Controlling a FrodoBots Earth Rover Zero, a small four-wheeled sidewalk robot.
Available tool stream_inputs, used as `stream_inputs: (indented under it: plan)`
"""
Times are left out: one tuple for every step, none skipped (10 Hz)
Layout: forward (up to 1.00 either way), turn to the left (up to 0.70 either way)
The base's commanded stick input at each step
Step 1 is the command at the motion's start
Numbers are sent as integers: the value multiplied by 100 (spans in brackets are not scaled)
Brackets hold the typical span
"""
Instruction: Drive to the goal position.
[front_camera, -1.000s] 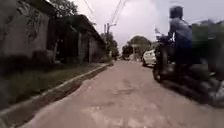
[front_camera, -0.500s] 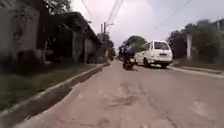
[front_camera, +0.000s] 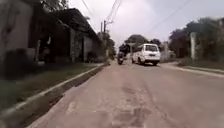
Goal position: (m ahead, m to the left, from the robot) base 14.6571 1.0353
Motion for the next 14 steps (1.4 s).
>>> stream_inputs:
  plan:
    - [85,0]
    - [85,-19]
    - [85,-3]
    - [85,0]
    - [85,0]
    - [85,0]
    - [85,0]
    - [85,0]
    - [85,-6]
    - [85,-16]
    - [85,-12]
    - [85,-2]
    - [85,-12]
    - [85,-15]
